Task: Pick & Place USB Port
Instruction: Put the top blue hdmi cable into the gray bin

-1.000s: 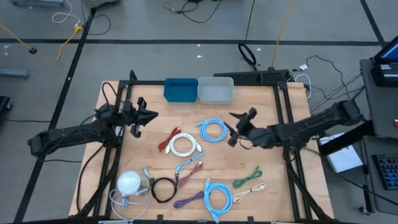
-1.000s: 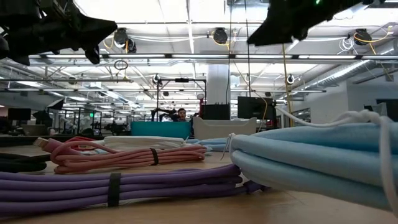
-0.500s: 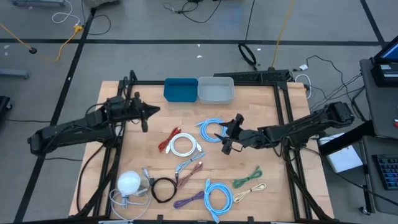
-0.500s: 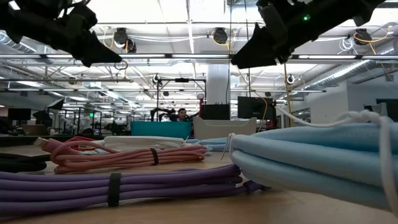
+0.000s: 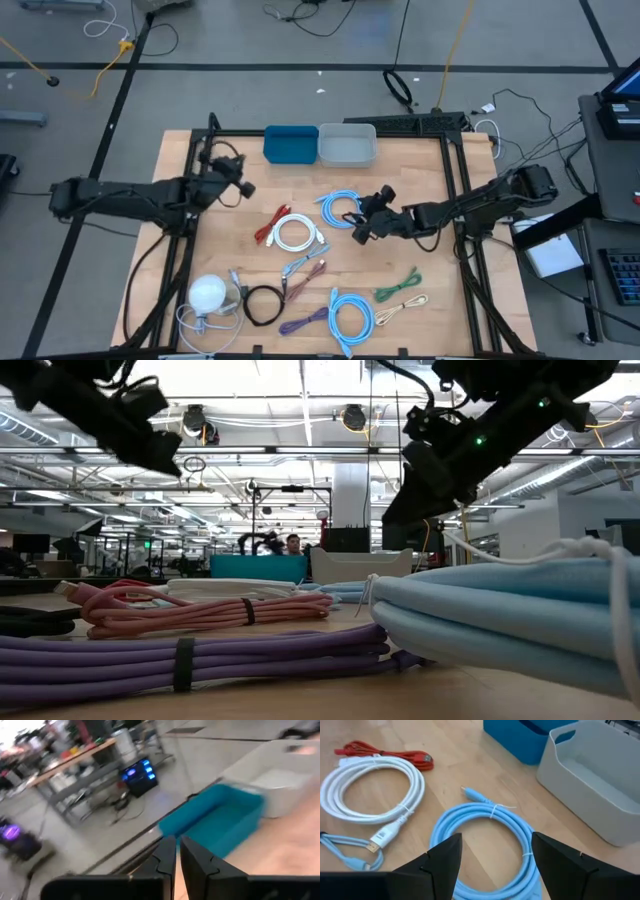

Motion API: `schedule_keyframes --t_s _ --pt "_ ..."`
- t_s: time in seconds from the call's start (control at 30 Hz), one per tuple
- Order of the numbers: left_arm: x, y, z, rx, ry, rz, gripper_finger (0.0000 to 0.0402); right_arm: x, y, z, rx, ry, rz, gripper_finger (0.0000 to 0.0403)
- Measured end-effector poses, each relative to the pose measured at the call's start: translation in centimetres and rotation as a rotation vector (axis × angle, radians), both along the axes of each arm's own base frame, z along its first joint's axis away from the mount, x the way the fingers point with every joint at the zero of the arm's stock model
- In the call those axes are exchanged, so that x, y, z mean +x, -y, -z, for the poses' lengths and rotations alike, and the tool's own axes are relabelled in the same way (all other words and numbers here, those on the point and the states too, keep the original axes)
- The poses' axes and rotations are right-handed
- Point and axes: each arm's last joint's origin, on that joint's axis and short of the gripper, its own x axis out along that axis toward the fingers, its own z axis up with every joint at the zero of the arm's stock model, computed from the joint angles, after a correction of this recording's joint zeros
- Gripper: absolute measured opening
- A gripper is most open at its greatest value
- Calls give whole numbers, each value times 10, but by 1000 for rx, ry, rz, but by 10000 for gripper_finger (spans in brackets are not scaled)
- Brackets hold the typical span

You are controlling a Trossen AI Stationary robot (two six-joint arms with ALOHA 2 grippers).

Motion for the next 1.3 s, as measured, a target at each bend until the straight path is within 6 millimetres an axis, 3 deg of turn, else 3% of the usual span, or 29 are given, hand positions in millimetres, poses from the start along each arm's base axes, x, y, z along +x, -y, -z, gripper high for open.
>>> schedule_keyframes --t_s 0.1,0.23,0.33,0.43,0.53,0.63,0.7,0.77,0.83,0.93,1.07,1.2,1.3 --pt "21 16 -25 50 -15 223 31 -1 0 -4 -19 -1 -17 231" --pt "47 49 -77 150 -9 463 30 -1 0 -5 -46 -14 -31 233" --pt "62 81 -117 237 -110 556 30 -1 0 -4 -63 -27 -45 232" --pt "75 115 -152 310 -256 526 30 -3 0 -2 -80 -47 -60 231" --pt "79 144 -171 310 -392 546 30 -5 0 2 -95 -69 -70 232" --pt "76 157 -168 114 -569 695 30 -8 1 6 -100 -86 -74 232" --pt "70 153 -156 -53 -700 680 30 -11 1 10 -102 -99 -75 230" --pt "58 143 -144 -157 -795 553 30 -13 1 13 -101 -90 -75 227" --pt "46 134 -135 -221 -780 481 30 -14 2 15 -98 -75 -75 227" --pt "15 116 -129 -331 -665 504 30 -15 1 16 -93 -63 -75 228" --pt "-43 83 -111 -387 -539 396 30 -13 1 15 -89 -42 -74 226" --pt "-96 49 -98 -349 -262 351 30 -13 1 14 -91 -32 -76 225" --pt "-115 35 -89 -264 -60 358 30 -13 1 14 -91 -32 -76 224"
